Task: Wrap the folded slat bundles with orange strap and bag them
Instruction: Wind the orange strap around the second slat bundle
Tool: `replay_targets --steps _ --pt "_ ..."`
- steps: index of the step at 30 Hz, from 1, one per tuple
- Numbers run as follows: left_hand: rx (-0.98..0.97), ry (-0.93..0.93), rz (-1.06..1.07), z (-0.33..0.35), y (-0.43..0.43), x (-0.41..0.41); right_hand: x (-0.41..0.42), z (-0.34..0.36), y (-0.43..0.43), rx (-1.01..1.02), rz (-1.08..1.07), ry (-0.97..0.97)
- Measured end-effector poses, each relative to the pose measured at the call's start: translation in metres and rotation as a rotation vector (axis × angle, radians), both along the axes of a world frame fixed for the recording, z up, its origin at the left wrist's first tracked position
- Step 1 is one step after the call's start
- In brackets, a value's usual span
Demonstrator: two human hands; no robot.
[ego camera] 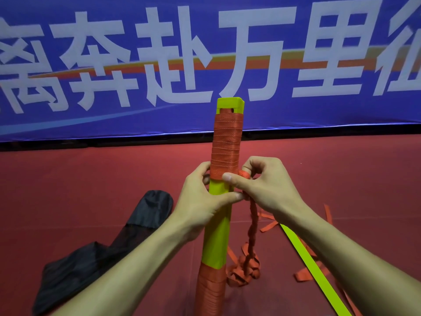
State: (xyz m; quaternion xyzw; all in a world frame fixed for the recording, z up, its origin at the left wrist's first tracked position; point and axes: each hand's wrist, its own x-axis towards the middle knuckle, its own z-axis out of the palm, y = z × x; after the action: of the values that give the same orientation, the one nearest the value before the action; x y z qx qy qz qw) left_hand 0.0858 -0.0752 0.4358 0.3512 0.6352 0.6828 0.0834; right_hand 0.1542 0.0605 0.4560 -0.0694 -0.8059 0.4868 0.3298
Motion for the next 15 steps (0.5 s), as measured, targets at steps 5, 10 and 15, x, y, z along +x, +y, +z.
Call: replay_targets --steps 5,10,15 --pt "-0.001 -0.043 -0.062 -0.003 -0.002 -0.005 0.002 -0.001 0.007 0.085 -0.03 -0.004" --pt "0.02 -0.12 -0.139 -0.003 -0.002 -0.007 0.003 -0.001 0.012 0.023 0.078 0.014" --pt "-0.037 -0.165 -0.302 -0.004 -0.009 -0.013 0.005 -0.001 0.011 -0.103 0.131 0.016"
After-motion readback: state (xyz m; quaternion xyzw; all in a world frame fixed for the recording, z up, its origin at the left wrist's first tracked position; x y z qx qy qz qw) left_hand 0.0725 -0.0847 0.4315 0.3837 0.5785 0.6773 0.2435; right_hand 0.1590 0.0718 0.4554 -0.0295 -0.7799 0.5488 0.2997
